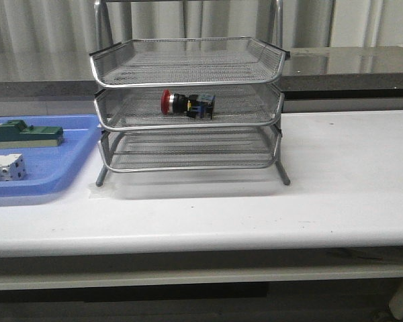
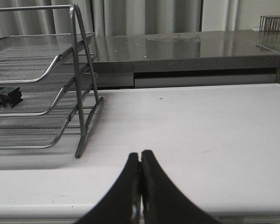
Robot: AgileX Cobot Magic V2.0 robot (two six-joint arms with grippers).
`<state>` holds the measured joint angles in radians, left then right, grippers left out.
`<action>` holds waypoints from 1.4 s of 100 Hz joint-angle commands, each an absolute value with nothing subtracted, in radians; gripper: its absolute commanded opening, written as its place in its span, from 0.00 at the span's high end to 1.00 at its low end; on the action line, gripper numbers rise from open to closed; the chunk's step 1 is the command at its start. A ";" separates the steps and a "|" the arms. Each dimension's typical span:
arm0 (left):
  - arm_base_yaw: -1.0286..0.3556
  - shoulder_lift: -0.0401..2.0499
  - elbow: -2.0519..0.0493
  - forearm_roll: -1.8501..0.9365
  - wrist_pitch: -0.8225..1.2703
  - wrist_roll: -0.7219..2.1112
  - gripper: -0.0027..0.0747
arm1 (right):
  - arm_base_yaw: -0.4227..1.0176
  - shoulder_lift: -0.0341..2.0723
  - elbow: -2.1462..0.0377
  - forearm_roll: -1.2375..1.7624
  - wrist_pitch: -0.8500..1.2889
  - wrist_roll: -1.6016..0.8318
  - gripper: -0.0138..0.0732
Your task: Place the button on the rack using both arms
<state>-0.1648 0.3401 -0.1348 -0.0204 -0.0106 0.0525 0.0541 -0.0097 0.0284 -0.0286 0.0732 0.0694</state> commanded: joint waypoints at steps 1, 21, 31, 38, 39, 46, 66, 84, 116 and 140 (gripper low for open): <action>-0.162 0.306 -0.127 0.006 -0.100 0.011 0.96 | 0.048 -0.030 0.012 -0.033 -0.012 0.061 0.92; -0.096 0.187 -0.039 0.008 -0.100 0.000 0.96 | 0.048 -0.030 0.012 -0.033 -0.012 0.061 0.92; -0.046 0.130 -0.004 0.008 -0.100 0.000 0.96 | 0.048 -0.030 0.012 -0.033 -0.012 0.061 0.92; -0.020 0.090 0.018 0.008 -0.098 0.000 0.96 | 0.048 -0.030 0.012 -0.033 -0.012 0.061 0.92; -0.018 0.082 0.019 0.008 -0.098 0.000 0.96 | 0.048 -0.030 0.012 -0.033 -0.012 0.061 0.92; 0.000 0.047 0.036 0.008 -0.098 0.000 0.96 | 0.048 -0.030 0.012 -0.033 -0.012 0.061 0.92; 0.023 -0.026 0.047 0.008 -0.071 0.000 0.96 | 0.048 -0.030 0.012 -0.033 -0.012 0.061 0.92; 0.023 -0.040 0.047 0.008 -0.069 0.000 0.96 | 0.048 -0.030 0.012 -0.033 -0.012 0.061 0.92; 0.023 -0.040 0.047 0.008 -0.068 0.000 0.96 | 0.048 -0.030 0.012 -0.033 -0.012 0.061 0.92; 0.023 -0.040 0.047 0.008 -0.068 0.000 0.96 | 0.048 -0.030 0.012 -0.033 -0.012 0.061 0.92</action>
<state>0.0208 -0.0054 0.0014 0.0097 0.0000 0.0119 0.0541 -0.0097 0.0284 -0.0286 0.0732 0.0694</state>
